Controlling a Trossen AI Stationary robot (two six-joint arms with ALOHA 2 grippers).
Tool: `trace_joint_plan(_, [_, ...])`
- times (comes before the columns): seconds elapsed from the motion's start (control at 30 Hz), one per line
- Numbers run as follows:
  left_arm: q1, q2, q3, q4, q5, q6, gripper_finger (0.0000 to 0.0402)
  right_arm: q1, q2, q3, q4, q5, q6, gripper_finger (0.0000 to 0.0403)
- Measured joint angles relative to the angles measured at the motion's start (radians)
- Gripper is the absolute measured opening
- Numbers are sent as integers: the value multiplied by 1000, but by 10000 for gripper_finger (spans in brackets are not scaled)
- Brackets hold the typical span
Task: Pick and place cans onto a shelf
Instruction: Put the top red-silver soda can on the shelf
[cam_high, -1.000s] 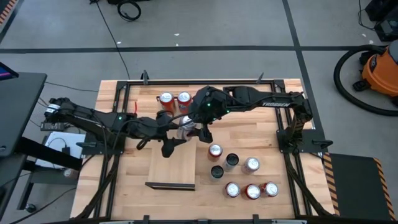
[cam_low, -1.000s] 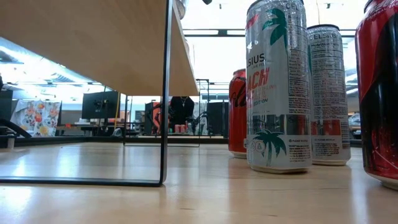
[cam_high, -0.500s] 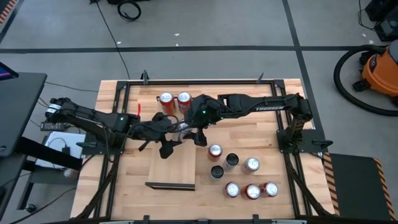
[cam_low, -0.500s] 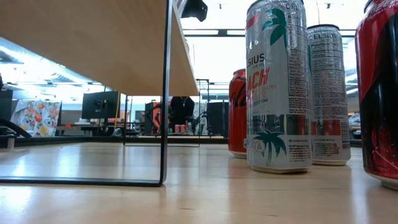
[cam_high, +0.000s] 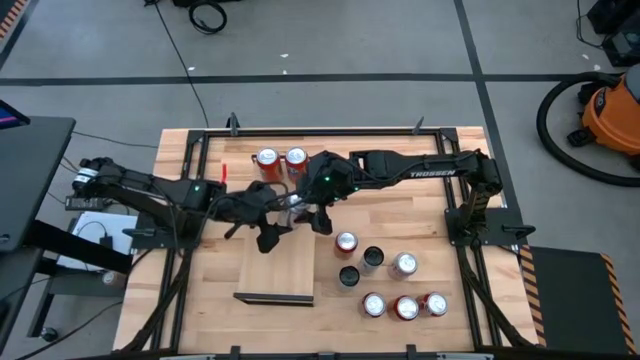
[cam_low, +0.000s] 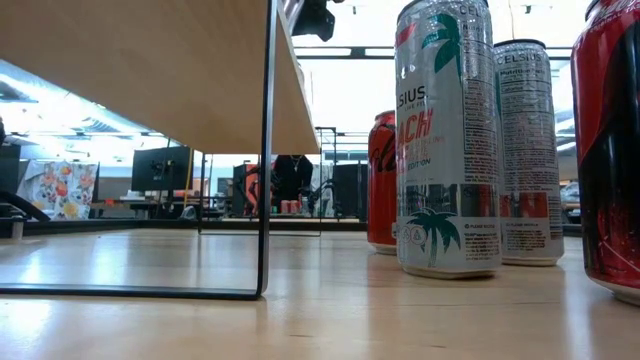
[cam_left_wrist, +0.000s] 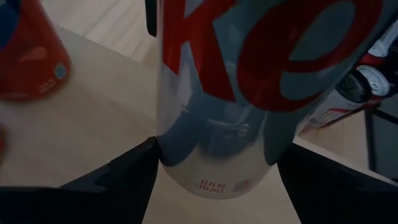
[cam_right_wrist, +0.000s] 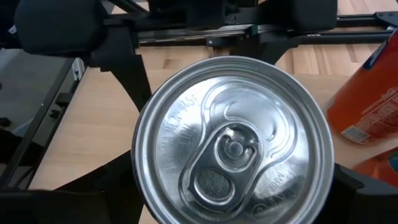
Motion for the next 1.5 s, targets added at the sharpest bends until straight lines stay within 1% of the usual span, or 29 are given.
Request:
trace_joint_plan(0.33, [52, -1, 1, -1, 115, 8, 316, -4, 1, -1, -17, -4, -9, 323])
trace_joint_plan(0.47, [52, -5, 1, -17, 117, 14, 316, -10, 1, -1, -45, -2, -13, 323])
trace_joint_plan(0.57, [52, -32, 3, -92, 124, 18, 315, -12, 1, -3, -89, 8, -19, 323])
trace_joint_plan(0.63, [51, -53, 3, -129, 128, 39, 315, -14, 5, -4, -73, 8, -24, 323])
trace_joint_plan(0.77, [51, -97, 3, -141, 125, 87, 315, -21, 2, -3, -61, 11, -23, 323])
trace_joint_plan(1.0, [62, -205, 3, -179, 119, 82, 303, -48, 3, -38, -57, 62, -5, 323])
trace_joint_plan(1.1, [63, -249, 3, -179, 114, 73, 294, -48, 2, -36, -51, 133, -7, 323])
trace_joint_plan(1.3, [63, -307, 3, -181, 113, 45, 288, -74, 2, -38, -54, 96, -13, 325])
trace_joint_plan(1.5, [63, -321, 3, -181, 113, 40, 288, -90, 1, -55, -40, 70, -12, 351])
